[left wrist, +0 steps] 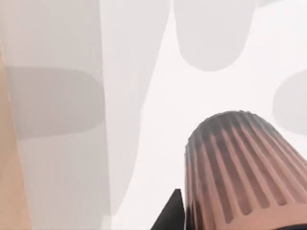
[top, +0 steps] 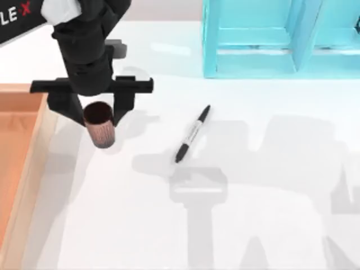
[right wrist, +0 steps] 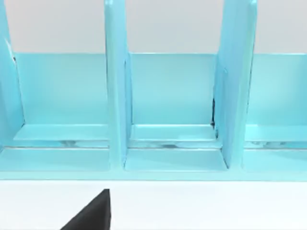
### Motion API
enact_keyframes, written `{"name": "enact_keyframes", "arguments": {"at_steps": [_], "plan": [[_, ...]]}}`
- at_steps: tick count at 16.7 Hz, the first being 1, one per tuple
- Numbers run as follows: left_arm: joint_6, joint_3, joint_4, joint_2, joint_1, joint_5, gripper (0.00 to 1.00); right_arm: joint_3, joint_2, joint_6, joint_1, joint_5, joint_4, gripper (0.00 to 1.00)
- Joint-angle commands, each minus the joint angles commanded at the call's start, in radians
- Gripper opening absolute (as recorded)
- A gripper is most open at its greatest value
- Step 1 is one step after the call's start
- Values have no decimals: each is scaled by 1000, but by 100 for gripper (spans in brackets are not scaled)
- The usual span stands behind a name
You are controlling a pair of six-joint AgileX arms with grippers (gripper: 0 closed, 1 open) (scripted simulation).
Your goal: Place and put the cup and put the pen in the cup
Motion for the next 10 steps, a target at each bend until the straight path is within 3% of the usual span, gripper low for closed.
{"name": "enact_keyframes", "arguments": {"at_steps": [10], "plan": [[0,-129,154,25,-4,-1,0,0,0,0,0,0,0,100]]}}
